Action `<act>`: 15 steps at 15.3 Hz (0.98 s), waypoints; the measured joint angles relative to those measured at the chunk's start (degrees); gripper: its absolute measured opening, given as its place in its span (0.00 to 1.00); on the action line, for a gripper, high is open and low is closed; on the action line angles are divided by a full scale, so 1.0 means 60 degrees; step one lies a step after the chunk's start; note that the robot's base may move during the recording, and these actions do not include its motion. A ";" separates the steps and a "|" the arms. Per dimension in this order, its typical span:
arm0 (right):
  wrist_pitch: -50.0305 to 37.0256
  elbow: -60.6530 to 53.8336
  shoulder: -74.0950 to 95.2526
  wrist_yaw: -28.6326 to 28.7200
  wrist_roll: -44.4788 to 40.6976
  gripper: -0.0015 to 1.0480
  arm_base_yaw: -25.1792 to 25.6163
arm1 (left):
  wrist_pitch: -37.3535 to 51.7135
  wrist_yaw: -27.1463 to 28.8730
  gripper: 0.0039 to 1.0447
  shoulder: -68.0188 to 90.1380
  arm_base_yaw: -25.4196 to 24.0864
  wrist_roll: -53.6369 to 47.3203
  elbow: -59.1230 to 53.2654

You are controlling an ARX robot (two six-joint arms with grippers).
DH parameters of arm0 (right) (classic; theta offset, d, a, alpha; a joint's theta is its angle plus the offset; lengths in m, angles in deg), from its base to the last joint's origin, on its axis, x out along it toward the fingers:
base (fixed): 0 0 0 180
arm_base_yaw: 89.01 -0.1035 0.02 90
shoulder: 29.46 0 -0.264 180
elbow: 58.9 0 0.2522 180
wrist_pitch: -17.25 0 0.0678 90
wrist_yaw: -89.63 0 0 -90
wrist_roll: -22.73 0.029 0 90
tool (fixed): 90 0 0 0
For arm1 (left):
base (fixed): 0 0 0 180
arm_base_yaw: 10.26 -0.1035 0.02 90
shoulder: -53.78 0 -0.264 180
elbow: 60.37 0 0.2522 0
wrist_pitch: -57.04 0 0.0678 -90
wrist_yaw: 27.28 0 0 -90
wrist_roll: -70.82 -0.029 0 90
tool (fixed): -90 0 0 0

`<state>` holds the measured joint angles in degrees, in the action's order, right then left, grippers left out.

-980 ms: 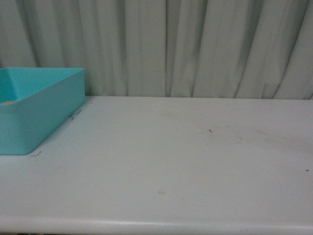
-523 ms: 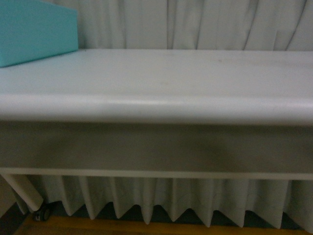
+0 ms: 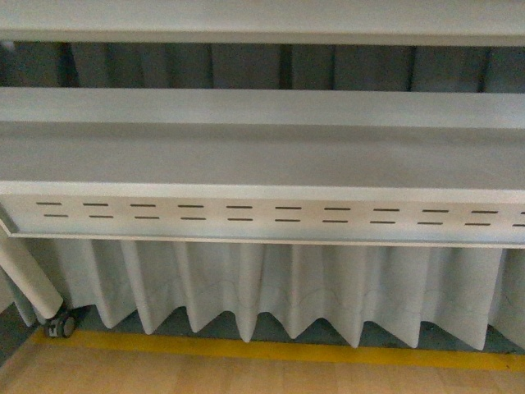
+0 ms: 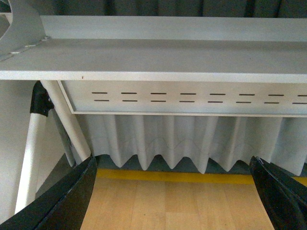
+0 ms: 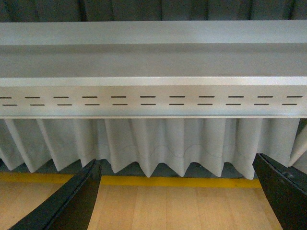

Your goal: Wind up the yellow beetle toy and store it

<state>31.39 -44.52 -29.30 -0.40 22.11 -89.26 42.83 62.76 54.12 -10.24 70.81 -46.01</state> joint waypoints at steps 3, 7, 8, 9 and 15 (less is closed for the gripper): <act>-0.0007 0.0000 0.0000 0.0000 0.0000 0.94 0.0000 | 0.0015 0.0000 0.94 0.0000 0.0000 0.0000 0.0000; -0.0015 0.0000 0.0000 0.0000 0.0000 0.94 0.0000 | 0.0018 0.0000 0.94 0.0000 0.0000 0.0000 0.0000; -0.0015 0.0000 0.0000 0.0000 0.0000 0.94 0.0000 | 0.0018 0.0000 0.94 0.0000 0.0000 0.0000 0.0000; -0.0015 0.0000 0.0000 0.0000 0.0000 0.94 0.0000 | 0.0018 0.0000 0.94 0.0000 0.0000 0.0000 0.0000; -0.0015 0.0000 0.0000 0.0000 0.0000 0.94 0.0000 | 0.0022 0.0000 0.94 0.0000 0.0000 0.0000 0.0000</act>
<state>31.30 -44.52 -29.30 -0.40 22.11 -89.26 42.96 62.76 54.12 -10.24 70.81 -46.01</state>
